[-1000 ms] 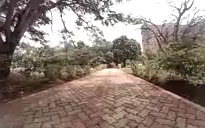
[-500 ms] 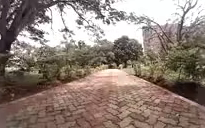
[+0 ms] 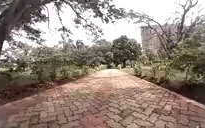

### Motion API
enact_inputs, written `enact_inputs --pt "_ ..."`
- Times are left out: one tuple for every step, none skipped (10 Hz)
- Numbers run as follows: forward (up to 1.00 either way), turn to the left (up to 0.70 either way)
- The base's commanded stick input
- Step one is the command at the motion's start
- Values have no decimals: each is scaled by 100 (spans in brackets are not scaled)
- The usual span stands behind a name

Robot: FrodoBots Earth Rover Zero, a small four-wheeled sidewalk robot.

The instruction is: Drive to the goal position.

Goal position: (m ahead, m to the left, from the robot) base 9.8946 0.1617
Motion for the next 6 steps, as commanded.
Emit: enact_inputs --pt "70 0" --pt "70 0" --pt "70 0" --pt "70 0" --pt "70 0" --pt "70 0"
